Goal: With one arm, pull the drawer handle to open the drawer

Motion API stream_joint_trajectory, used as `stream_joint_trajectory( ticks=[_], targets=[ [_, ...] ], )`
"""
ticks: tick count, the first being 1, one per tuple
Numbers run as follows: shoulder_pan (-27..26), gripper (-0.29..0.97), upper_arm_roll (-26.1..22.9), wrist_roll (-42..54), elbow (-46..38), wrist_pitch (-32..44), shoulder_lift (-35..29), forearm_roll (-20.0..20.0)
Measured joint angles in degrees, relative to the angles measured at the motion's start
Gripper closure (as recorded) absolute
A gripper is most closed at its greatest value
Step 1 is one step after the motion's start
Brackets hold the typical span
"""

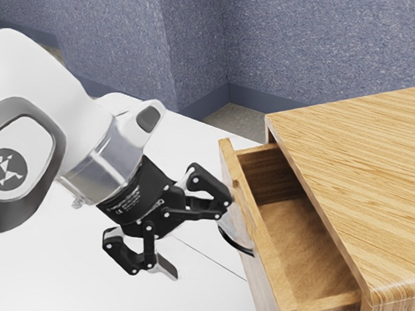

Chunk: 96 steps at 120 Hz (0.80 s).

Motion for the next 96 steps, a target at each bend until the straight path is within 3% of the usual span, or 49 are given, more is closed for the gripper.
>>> stream_joint_trajectory(
  ticks=[50,96],
  targets=[
    [-6.85,0.01,7.29,0.04,-5.70,-0.27,-4.12,3.89],
    [-10.26,0.01,10.95,0.04,-9.13,-0.35,-6.68,7.35]
  ],
)
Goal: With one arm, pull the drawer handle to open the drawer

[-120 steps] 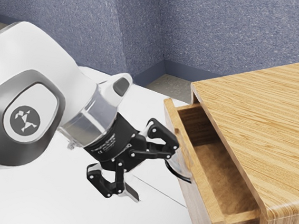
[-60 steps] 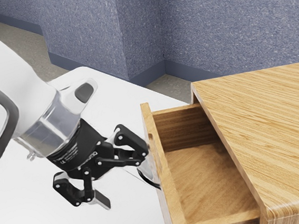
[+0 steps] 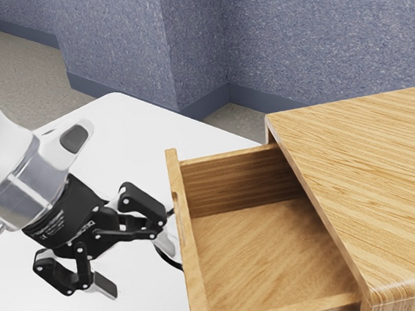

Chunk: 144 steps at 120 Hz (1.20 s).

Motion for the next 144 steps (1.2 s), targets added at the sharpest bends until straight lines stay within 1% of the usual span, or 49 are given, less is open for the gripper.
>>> stream_joint_trajectory(
  ticks=[16,58,76,104,126,144],
  targets=[
    [-1.16,0.01,1.28,-0.02,-1.20,-0.12,-1.09,1.19],
    [-3.48,0.01,6.52,-0.08,-3.76,-0.58,-3.43,5.52],
    [-3.84,0.01,7.88,-0.21,-4.55,-1.36,-5.51,6.93],
    [-5.54,0.01,9.32,-0.38,-6.28,-2.05,-6.54,9.28],
    [-7.30,0.01,13.46,-0.49,-7.58,-2.45,-7.83,12.19],
    [-8.02,0.01,14.46,-0.54,-8.43,-2.61,-8.25,13.94]
  ],
)
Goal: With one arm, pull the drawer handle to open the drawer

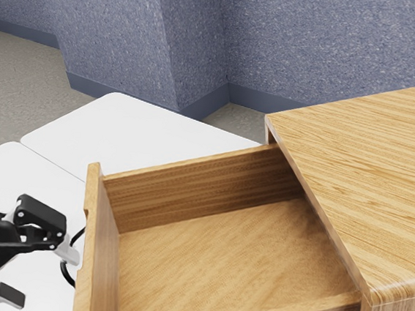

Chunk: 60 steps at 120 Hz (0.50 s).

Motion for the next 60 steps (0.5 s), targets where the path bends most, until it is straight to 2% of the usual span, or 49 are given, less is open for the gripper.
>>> stream_joint_trajectory(
  ticks=[28,43,48,60],
  targets=[
    [-0.51,0.01,3.76,-0.08,-0.47,-0.61,-0.91,3.35],
    [-0.45,0.01,9.05,-0.11,1.72,-1.89,-1.13,5.83],
    [-0.39,0.01,12.04,-0.09,4.65,-2.92,-1.03,7.12],
    [-0.22,0.00,19.36,0.18,17.80,-8.54,2.32,10.33]
  ],
)
